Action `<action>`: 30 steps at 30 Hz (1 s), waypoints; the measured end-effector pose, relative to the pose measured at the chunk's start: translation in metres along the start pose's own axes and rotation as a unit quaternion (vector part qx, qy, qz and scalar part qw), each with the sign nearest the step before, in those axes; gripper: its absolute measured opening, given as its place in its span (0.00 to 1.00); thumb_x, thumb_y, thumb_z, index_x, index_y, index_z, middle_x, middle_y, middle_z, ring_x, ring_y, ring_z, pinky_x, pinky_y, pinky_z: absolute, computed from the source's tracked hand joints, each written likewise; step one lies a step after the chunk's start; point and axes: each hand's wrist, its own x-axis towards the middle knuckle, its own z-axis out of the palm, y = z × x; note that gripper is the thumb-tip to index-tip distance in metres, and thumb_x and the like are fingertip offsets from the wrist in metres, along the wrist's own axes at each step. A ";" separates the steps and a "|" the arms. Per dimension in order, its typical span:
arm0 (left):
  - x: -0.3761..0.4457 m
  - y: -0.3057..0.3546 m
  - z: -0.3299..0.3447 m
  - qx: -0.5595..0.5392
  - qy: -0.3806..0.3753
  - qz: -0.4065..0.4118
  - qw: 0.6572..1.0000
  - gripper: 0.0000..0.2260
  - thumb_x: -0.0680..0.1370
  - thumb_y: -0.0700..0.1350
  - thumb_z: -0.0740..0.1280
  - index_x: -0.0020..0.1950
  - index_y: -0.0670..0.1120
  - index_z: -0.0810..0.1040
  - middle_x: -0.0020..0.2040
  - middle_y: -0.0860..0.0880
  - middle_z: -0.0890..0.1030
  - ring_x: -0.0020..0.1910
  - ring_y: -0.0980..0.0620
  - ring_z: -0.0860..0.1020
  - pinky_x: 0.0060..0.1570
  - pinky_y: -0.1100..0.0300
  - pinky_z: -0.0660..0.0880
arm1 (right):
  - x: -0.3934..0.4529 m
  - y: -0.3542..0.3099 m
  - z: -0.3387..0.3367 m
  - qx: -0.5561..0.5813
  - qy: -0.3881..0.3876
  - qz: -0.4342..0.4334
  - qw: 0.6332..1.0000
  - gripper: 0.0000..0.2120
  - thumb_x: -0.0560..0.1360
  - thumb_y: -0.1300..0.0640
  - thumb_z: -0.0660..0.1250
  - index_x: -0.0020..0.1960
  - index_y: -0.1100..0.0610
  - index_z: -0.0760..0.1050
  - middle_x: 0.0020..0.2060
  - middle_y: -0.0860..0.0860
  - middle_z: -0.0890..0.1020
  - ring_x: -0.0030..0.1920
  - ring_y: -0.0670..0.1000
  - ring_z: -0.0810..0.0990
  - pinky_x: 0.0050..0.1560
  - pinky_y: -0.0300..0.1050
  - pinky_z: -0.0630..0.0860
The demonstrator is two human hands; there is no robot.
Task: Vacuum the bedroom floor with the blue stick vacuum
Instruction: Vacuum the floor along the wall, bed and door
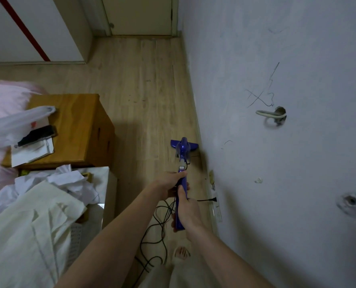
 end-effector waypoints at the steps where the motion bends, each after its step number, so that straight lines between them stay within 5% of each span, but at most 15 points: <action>1: -0.003 0.000 0.000 -0.001 0.002 0.000 1.000 0.12 0.80 0.46 0.65 0.57 0.39 0.75 0.44 0.43 0.80 0.41 0.49 0.80 0.44 0.57 0.79 | -0.005 -0.002 -0.002 -0.002 0.000 -0.004 1.000 0.26 0.81 0.38 0.52 0.41 0.59 0.71 0.31 0.54 0.76 0.27 0.51 0.75 0.30 0.45 0.76; 7: -0.044 -0.016 -0.007 -0.002 0.001 -0.011 1.000 0.13 0.80 0.45 0.65 0.58 0.37 0.75 0.43 0.43 0.80 0.40 0.50 0.80 0.44 0.57 0.78 | -0.043 0.011 0.006 -0.004 -0.023 0.000 1.000 0.27 0.81 0.38 0.51 0.52 0.63 0.72 0.36 0.56 0.76 0.23 0.48 0.76 0.22 0.37 0.71; 13: -0.090 -0.061 -0.021 0.013 -0.013 -0.007 1.000 0.13 0.79 0.47 0.66 0.57 0.38 0.75 0.44 0.43 0.81 0.43 0.49 0.81 0.53 0.54 0.78 | -0.085 0.054 0.016 -0.005 -0.043 -0.009 0.999 0.27 0.80 0.36 0.51 0.55 0.60 0.72 0.33 0.55 0.77 0.30 0.51 0.77 0.36 0.44 0.76; 18: -0.119 -0.096 -0.010 -0.007 -0.053 -0.013 0.998 0.13 0.81 0.44 0.64 0.61 0.37 0.72 0.50 0.40 0.79 0.45 0.46 0.79 0.43 0.55 0.78 | -0.134 0.078 -0.004 -0.020 -0.042 0.017 0.999 0.26 0.81 0.38 0.52 0.59 0.61 0.69 0.29 0.53 0.76 0.25 0.49 0.76 0.29 0.41 0.76; 22: -0.125 -0.114 0.005 -0.021 -0.092 -0.040 0.995 0.16 0.81 0.44 0.63 0.64 0.36 0.70 0.59 0.36 0.78 0.49 0.44 0.79 0.39 0.54 0.78 | -0.154 0.093 -0.028 -0.067 -0.030 0.014 0.997 0.26 0.80 0.36 0.53 0.58 0.59 0.69 0.29 0.53 0.78 0.25 0.49 0.77 0.27 0.41 0.75; 30: -0.109 -0.101 0.023 -0.022 -0.092 -0.033 0.995 0.16 0.81 0.44 0.63 0.66 0.37 0.69 0.60 0.37 0.77 0.51 0.43 0.80 0.36 0.54 0.78 | -0.139 0.083 -0.051 -0.119 -0.031 -0.023 0.992 0.20 0.81 0.37 0.51 0.49 0.52 0.69 0.31 0.52 0.79 0.24 0.46 0.76 0.26 0.37 0.74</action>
